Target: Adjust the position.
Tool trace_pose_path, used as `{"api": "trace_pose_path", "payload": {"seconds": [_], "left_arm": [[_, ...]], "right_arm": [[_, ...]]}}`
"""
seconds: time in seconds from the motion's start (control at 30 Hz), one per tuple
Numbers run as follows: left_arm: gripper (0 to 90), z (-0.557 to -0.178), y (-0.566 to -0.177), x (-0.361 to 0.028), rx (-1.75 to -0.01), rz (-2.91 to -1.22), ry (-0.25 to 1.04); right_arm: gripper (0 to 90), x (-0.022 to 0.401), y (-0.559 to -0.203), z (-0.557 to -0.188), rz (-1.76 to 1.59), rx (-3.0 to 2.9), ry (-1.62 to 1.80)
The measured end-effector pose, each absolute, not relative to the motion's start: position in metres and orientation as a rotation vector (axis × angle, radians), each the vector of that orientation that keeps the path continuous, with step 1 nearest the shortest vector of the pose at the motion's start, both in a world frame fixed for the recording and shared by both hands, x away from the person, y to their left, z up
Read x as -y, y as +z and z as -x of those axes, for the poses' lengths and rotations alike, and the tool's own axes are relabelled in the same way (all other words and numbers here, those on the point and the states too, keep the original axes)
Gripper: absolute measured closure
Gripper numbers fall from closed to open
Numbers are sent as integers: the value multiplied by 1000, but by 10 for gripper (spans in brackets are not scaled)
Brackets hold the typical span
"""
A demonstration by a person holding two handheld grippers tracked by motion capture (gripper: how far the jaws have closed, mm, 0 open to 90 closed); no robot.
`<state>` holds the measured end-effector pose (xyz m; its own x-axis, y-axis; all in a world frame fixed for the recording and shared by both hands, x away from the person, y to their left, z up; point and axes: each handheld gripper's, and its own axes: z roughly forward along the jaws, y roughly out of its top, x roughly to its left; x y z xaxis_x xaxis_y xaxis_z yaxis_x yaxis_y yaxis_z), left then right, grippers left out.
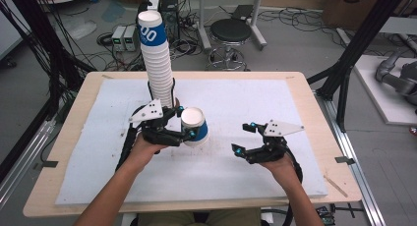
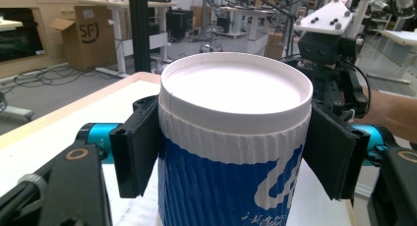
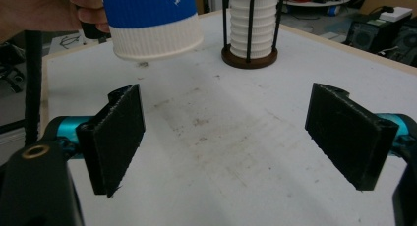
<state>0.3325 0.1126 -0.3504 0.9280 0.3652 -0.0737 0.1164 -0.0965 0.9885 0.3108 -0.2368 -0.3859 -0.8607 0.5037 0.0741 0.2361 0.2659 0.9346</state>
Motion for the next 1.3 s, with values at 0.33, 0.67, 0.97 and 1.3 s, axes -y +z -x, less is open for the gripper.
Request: {"api": "trace_pose_path", "payload": {"seconds": [0.33,0.67,0.97,1.3], "left_arm": [[282,-332,-356,-98,-329,-1680,153],[282,-329,-358,-90,-270,-1695,87],[283,-328,-359,-87,-228,-1707,51],[283,-326,-360,-82,-202,-1717,23]], "right_arm": [[154,228,-386,-309,-618,-2331,1688],[154,213,-389,-309,-524,-2410,1713],[154,201,-391,-311,-480,-2448,1744],[154,192,-393,-311,-433,-2475,1756]]}}
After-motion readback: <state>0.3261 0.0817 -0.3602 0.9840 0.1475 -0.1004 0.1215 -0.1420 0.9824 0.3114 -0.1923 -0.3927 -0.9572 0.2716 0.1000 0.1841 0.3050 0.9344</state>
